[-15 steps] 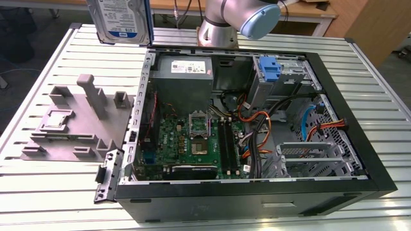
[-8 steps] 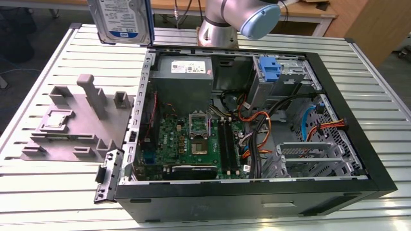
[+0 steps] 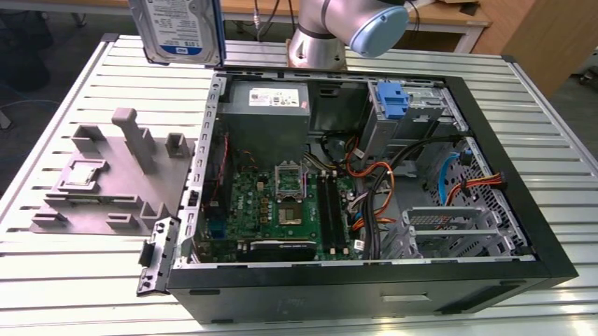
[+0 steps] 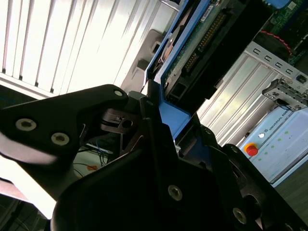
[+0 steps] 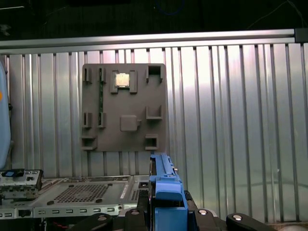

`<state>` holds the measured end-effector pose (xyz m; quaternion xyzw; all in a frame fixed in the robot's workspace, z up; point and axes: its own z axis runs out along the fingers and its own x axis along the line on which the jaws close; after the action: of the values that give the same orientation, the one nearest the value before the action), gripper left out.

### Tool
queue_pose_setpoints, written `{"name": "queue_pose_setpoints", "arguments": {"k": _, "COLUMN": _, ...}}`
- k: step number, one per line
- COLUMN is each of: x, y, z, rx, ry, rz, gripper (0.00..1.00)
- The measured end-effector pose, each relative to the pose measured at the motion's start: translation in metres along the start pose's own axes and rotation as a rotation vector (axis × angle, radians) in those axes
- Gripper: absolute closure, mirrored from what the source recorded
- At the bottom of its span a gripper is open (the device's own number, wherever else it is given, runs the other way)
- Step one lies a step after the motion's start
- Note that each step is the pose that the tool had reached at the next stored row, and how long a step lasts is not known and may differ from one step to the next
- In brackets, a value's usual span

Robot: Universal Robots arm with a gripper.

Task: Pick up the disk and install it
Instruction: 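Pick up the disk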

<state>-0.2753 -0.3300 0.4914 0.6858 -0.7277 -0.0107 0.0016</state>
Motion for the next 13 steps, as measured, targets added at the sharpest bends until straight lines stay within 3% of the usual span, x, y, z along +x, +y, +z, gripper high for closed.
{"name": "queue_pose_setpoints", "arguments": {"k": 11, "x": -0.0001, "y": -0.0023, "z": 0.0, "rx": 0.0, "ry": 0.0, "rz": 0.0, "gripper": 0.64}}
{"name": "queue_pose_setpoints", "arguments": {"k": 12, "x": -0.0005, "y": -0.008, "z": -0.0002, "rx": 0.0, "ry": 0.0, "rz": 0.0, "gripper": 0.64}}
{"name": "queue_pose_setpoints", "arguments": {"k": 13, "x": -0.0005, "y": -0.0082, "z": -0.0001, "rx": 0.0, "ry": 0.0, "rz": 0.0, "gripper": 0.64}}
